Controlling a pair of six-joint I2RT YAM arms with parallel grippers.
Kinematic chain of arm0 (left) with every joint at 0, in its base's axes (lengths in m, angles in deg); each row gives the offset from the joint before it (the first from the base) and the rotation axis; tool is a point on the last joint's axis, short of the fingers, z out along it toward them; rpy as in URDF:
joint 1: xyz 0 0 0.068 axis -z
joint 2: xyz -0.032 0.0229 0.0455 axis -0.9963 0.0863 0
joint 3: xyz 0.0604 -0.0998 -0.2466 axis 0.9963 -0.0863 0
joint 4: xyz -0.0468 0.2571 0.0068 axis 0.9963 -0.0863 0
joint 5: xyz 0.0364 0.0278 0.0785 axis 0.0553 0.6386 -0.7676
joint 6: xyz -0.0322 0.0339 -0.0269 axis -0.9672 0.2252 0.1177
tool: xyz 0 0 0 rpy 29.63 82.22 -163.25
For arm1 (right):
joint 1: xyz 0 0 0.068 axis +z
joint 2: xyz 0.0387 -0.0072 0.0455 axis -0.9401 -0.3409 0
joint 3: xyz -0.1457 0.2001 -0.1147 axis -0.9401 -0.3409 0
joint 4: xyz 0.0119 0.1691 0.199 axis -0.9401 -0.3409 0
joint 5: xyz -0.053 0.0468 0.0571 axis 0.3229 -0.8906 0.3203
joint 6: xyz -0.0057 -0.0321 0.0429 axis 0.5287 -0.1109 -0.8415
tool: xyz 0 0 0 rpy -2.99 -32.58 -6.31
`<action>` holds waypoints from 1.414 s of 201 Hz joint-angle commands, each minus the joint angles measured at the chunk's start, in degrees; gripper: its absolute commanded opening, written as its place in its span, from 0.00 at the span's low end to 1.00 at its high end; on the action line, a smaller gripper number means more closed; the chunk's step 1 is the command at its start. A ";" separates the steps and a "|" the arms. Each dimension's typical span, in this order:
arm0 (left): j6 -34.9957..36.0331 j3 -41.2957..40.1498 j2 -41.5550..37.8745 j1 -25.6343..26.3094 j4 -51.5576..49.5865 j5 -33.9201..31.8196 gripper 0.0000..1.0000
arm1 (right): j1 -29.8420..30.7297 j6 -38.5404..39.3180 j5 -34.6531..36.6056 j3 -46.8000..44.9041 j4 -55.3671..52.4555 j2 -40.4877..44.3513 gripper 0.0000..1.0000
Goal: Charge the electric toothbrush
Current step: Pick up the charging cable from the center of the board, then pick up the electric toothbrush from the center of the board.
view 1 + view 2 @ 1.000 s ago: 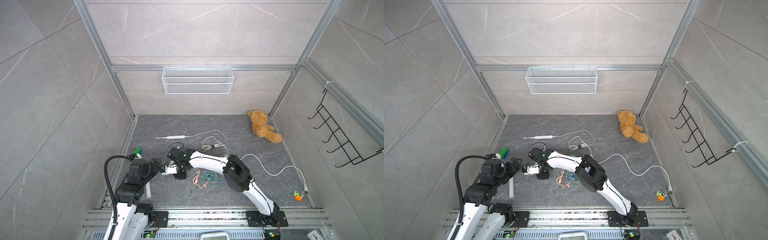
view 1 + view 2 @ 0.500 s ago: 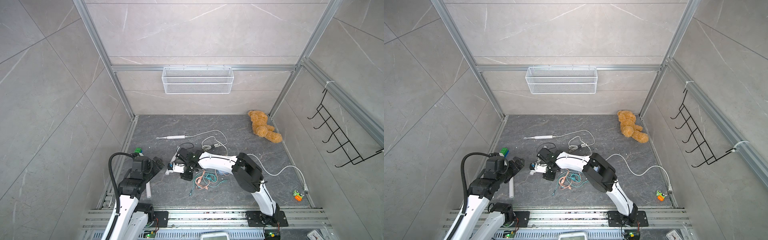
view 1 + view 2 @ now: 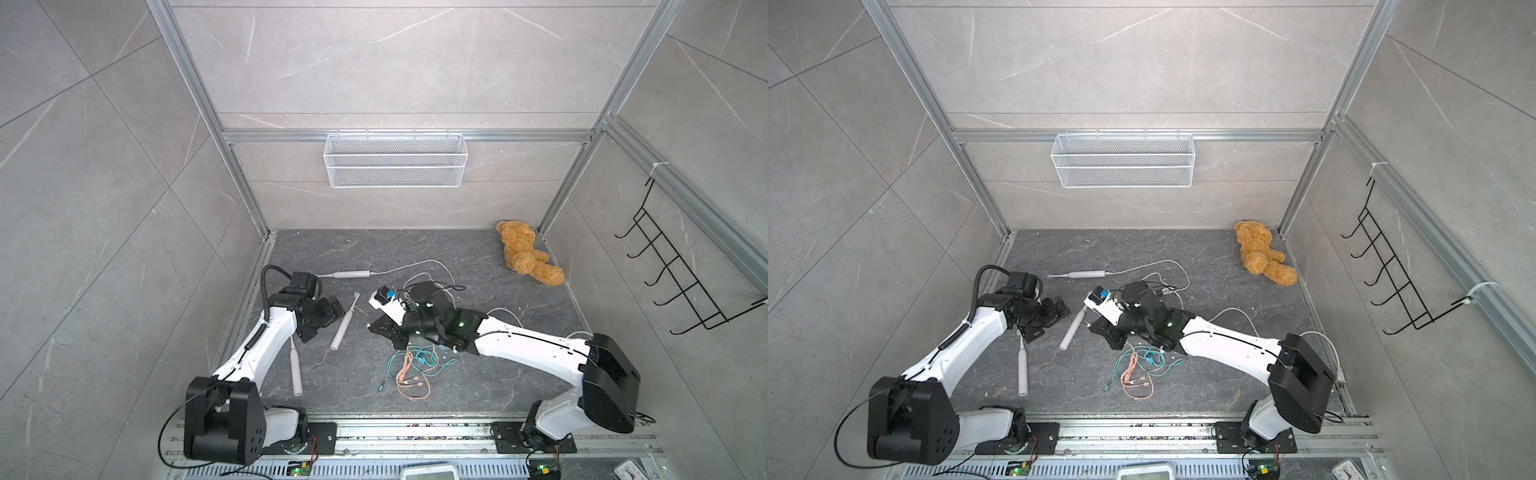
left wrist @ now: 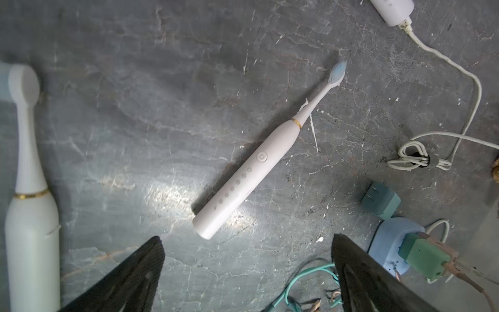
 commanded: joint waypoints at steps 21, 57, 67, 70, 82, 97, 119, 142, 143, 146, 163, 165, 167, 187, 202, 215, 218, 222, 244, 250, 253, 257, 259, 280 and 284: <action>7.30 8.08 9.65 4.84 -6.24 -5.09 0.98 | 0.08 -9.51 0.65 -9.46 6.87 9.66 0.00; 9.91 12.47 18.01 7.74 -8.72 -11.73 0.92 | 0.07 -9.73 1.05 -13.64 7.41 13.55 0.00; 10.22 13.43 19.40 9.01 -9.28 -13.80 0.91 | 0.01 -10.29 0.99 -13.84 6.96 13.88 0.00; 10.21 13.74 19.83 9.51 -9.56 -14.12 0.91 | 0.03 -10.45 0.99 -13.96 6.95 14.02 0.00; 10.55 14.91 21.43 11.92 -10.64 -15.36 0.90 | 0.03 -10.64 1.14 -14.47 6.86 14.56 0.00; 10.43 16.10 23.34 14.16 -12.06 -17.80 0.90 | 0.07 -11.28 1.60 -15.78 8.40 15.09 0.00; 9.92 16.24 25.41 14.99 -11.92 -17.68 0.84 | 0.01 -12.56 1.08 -16.30 9.85 14.76 0.00; 10.01 16.82 27.61 15.39 -12.12 -17.99 0.81 | 0.07 -12.93 0.73 -16.83 9.96 14.66 0.00; 10.01 16.80 27.69 15.39 -12.10 -18.01 0.81 | 0.08 -12.93 0.73 -16.87 10.00 14.67 0.00; 10.03 16.85 27.84 15.35 -12.07 -17.94 0.80 | 0.08 -12.93 0.72 -17.05 10.10 14.75 0.00; 10.31 17.19 28.85 15.35 -12.40 -17.76 0.77 | 0.03 -12.84 1.24 -18.08 10.92 15.11 0.00; 10.28 17.17 28.88 15.36 -12.48 -17.74 0.77 | 0.07 -12.84 1.25 -18.23 11.04 15.18 0.00; 10.28 17.25 29.02 15.39 -12.57 -17.75 0.77 | 0.08 -12.80 1.25 -18.29 11.18 15.24 0.00; 10.30 17.66 29.98 15.39 -13.03 -17.28 0.73 | 0.01 -12.76 1.60 -18.92 11.88 15.52 0.00; 10.29 17.71 30.65 15.39 -13.17 -16.72 0.70 | 0.06 -12.69 1.78 -19.10 11.96 15.48 0.00; 10.13 17.49 31.09 15.39 -13.12 -16.38 0.66 | 0.08 -12.82 1.70 -19.17 11.81 15.58 0.00; 10.18 17.34 31.17 15.39 -13.12 -16.29 0.65 | 0.08 -12.76 1.68 -19.24 11.79 15.63 0.00; 10.03 17.31 31.24 15.39 -13.08 -16.17 0.65 | 0.07 -12.75 1.68 -19.24 11.78 15.75 0.00; 9.79 16.56 31.38 15.39 -12.98 -15.62 0.64 | 0.08 -12.74 2.22 -19.36 11.88 15.67 0.00; 9.78 16.31 31.38 15.39 -12.96 -15.40 0.62 | 0.07 -12.76 2.16 -19.28 11.80 15.67 0.00; 9.82 16.22 31.44 15.39 -12.95 -15.23 0.61 | 0.08 -12.78 2.14 -19.29 11.79 15.67 0.00; 9.78 16.03 31.38 15.39 -12.89 -15.17 0.60 | 0.04 -12.82 2.13 -19.28 11.83 15.62 0.00; 9.80 15.91 31.38 15.39 -12.96 -15.20 0.60 | 0.07 -12.86 2.13 -19.28 11.82 15.64 0.00; 9.60 15.22 31.68 15.39 -12.69 -14.33 0.53 | 0.08 -12.93 2.04 -19.35 11.85 15.55 0.00; 9.52 15.19 31.81 15.39 -12.69 -14.08 0.52 | 0.02 -12.93 2.04 -19.29 11.87 15.55 0.00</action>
